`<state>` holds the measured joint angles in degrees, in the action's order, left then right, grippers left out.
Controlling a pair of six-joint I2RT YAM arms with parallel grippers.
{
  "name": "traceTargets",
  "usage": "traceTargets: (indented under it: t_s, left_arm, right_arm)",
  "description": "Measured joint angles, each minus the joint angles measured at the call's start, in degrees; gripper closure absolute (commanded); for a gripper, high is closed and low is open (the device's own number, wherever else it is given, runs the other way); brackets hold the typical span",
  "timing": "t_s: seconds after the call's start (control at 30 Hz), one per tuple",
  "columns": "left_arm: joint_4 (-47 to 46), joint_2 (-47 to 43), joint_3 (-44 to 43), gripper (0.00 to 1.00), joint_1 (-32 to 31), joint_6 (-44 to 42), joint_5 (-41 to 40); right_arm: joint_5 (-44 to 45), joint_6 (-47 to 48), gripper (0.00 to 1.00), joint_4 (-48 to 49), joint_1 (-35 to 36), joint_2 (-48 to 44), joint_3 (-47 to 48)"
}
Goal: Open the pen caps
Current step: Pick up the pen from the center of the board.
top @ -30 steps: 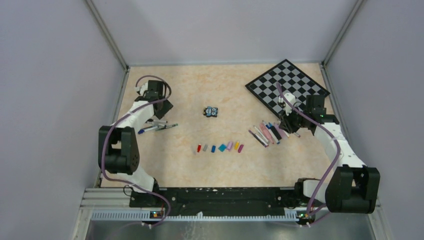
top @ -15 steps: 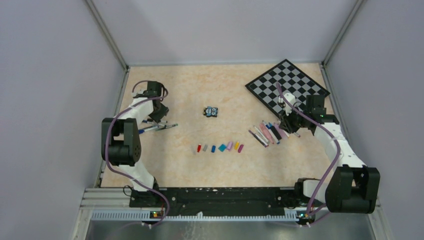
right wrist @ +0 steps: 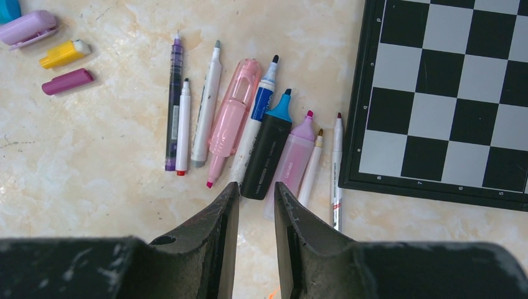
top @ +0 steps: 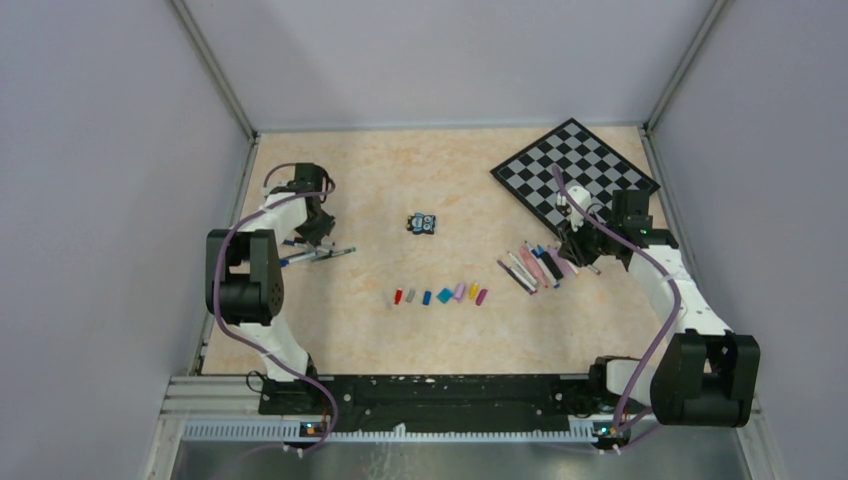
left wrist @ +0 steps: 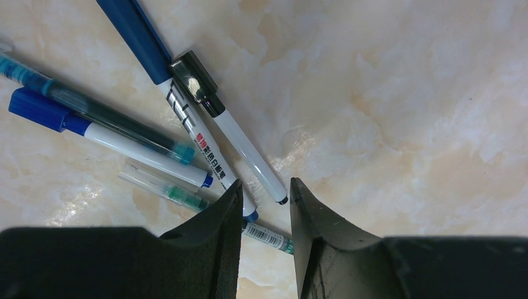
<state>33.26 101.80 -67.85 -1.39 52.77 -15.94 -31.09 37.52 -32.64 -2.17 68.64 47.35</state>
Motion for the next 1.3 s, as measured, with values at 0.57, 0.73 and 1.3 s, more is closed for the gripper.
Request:
traceTargets:
  t_s: [0.57,0.73,1.3]
  left_arm:
    - [1.4,2.8,-1.5,0.63,0.7,1.1,-0.5]
    - [1.6,4.3,-2.1,0.63,0.8,1.2,-0.4]
    - [4.3,7.7,-6.7,0.84,3.7,1.2,-0.4]
  right_arm:
    - [0.2,0.0,0.73,0.0,0.0,0.0,0.0]
    - [0.2,0.0,0.73,0.0,0.0,0.0,0.0]
    - [0.7,0.0,0.73,0.0,0.0,0.0,0.0]
